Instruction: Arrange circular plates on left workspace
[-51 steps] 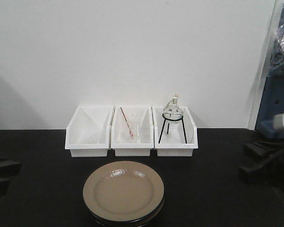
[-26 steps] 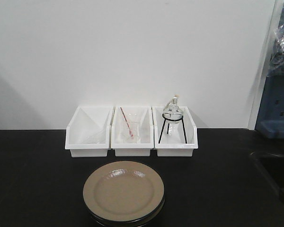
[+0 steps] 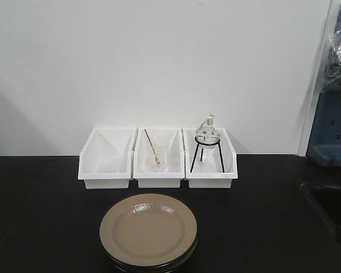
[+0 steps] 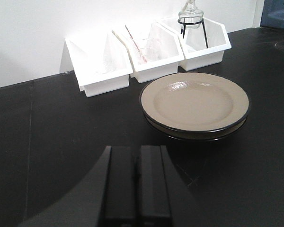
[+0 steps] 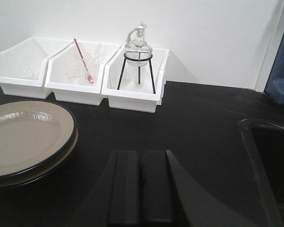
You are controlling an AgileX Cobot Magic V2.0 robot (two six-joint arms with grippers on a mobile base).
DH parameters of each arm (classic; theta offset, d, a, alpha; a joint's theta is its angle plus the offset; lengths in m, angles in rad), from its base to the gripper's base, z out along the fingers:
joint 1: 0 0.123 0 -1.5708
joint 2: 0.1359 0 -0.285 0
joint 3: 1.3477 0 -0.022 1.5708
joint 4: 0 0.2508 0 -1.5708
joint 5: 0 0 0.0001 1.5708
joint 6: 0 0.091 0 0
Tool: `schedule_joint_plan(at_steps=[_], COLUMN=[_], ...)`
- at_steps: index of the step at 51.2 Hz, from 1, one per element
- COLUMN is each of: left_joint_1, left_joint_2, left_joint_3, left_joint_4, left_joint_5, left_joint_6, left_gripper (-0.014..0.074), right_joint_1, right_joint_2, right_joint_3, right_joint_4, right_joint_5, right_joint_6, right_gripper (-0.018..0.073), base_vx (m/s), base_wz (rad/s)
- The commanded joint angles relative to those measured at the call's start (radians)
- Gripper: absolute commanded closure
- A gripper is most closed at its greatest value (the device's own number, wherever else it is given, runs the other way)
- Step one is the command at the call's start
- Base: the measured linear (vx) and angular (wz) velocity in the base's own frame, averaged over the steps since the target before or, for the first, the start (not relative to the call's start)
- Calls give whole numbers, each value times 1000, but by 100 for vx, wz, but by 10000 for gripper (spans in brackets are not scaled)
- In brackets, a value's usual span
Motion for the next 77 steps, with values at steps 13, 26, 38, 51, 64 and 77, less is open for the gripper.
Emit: schedule_joint_plan(at_steps=[13,26,38,51,64,77], left_joint_1=[-2,-2,-1,0,0,0], left_joint_2=[-158,-416,-451,-451,-451,-451], left_joint_3=[85,427,507,507,507,507], left_joint_4=[278,516,617,617,617,617], left_joint_5=[-185,-414,-441,-420,-420,-420], left_joint_6=[-201,-546,-685,-684,-684,-684], left_gripper=[596,596,596,596,596,596], right_joint_1=[-4,-4,-4,-4,-4,-4], right_joint_2=[-8,-8,-8,-8,-8,-8], right_joint_3=[-29,-29,-29,-29,-29,-29], right_joint_4=[1,1,1,1,1,1], right_joint_5=[-53,-53,-51,-49,-49,-47], right_joint_6=[1,1,1,1,1,1], right_gripper=[563,563,563,563,563,563], base_vx=[0,0,0,0,0,0], base_wz=[0,0,0,0,0,0])
